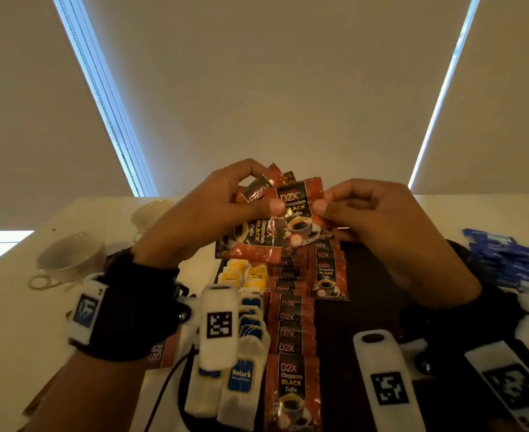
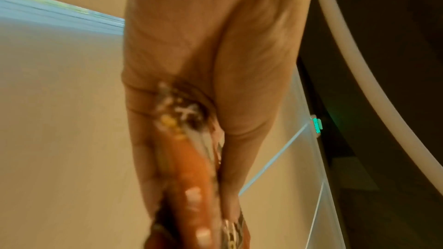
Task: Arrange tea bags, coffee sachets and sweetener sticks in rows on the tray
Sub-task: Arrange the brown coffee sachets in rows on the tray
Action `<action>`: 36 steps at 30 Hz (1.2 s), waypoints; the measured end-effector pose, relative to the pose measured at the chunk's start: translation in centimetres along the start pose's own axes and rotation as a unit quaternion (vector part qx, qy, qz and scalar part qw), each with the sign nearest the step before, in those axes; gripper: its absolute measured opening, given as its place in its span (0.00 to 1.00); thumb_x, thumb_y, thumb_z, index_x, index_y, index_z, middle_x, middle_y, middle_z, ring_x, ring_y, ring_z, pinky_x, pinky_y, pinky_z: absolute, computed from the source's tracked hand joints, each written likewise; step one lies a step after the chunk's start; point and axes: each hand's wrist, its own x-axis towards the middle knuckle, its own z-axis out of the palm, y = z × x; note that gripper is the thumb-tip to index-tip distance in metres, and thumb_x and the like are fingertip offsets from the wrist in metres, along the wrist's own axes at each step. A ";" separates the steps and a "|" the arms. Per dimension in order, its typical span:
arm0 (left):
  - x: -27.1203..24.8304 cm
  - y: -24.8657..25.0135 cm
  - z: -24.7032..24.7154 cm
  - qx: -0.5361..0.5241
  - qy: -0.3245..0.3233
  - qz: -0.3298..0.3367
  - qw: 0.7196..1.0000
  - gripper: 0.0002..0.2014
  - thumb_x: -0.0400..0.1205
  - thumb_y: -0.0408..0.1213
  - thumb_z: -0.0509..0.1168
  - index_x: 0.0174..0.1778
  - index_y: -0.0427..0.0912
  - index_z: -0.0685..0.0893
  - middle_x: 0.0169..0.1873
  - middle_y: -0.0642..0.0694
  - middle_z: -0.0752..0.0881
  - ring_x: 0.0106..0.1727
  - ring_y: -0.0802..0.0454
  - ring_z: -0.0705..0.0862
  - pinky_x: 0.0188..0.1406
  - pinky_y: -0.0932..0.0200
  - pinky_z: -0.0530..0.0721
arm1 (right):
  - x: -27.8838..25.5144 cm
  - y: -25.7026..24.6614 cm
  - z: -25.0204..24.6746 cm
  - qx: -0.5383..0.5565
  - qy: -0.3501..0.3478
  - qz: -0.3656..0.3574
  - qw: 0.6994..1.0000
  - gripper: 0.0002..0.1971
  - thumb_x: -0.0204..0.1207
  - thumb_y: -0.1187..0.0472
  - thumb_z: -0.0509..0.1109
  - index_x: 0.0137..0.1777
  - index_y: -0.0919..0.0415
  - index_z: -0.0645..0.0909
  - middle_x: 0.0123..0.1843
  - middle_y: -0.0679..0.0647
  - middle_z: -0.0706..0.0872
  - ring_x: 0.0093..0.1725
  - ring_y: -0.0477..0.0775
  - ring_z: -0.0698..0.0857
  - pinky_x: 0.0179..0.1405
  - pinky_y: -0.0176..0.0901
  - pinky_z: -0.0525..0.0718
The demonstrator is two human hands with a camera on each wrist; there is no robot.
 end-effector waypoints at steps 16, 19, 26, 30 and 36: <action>0.6 -1.2 -0.9 -0.082 0.074 -0.021 0.994 0.16 0.74 0.43 0.70 0.57 0.44 0.82 0.44 0.42 0.91 0.41 0.46 0.91 0.41 0.52 0.90 | -0.2 0.2 1.3 0.025 0.009 -0.031 0.999 0.12 0.74 0.63 0.72 0.51 0.55 0.71 0.48 0.60 0.88 0.45 0.57 0.90 0.41 0.50 0.90; 0.6 -1.1 -0.7 -0.075 0.092 -0.018 0.993 0.12 0.76 0.42 0.70 0.54 0.45 0.83 0.44 0.41 0.90 0.39 0.47 0.91 0.40 0.51 0.91 | -0.4 0.3 1.8 -0.075 -0.021 -0.121 0.990 0.10 0.71 0.66 0.74 0.47 0.57 0.75 0.48 0.54 0.86 0.46 0.52 0.88 0.41 0.42 0.89; 0.3 -0.7 -1.6 -0.077 0.135 -0.003 0.988 0.10 0.77 0.40 0.70 0.53 0.45 0.83 0.33 0.51 0.90 0.32 0.57 0.89 0.27 0.65 0.84 | -0.1 0.0 -0.8 -0.016 0.022 -0.083 0.996 0.12 0.70 0.71 0.74 0.52 0.60 0.85 0.53 0.55 0.89 0.46 0.51 0.90 0.41 0.37 0.88; -0.1 -0.4 -2.8 -0.098 0.161 -0.007 0.982 0.13 0.77 0.39 0.69 0.56 0.45 0.83 0.32 0.53 0.89 0.28 0.61 0.88 0.22 0.70 0.81 | -0.8 1.4 -2.8 -0.030 0.038 -0.002 0.999 0.10 0.70 0.69 0.73 0.51 0.61 0.87 0.50 0.55 0.89 0.45 0.47 0.90 0.39 0.34 0.87; -0.4 -0.3 -3.2 -0.095 0.162 -0.014 0.982 0.14 0.76 0.42 0.70 0.58 0.48 0.83 0.41 0.51 0.88 0.36 0.57 0.90 0.31 0.64 0.86 | -2.0 5.0 -3.8 -0.205 -0.091 0.174 0.959 0.10 0.76 0.70 0.67 0.48 0.58 0.87 0.51 0.48 0.87 0.49 0.43 0.86 0.40 0.31 0.84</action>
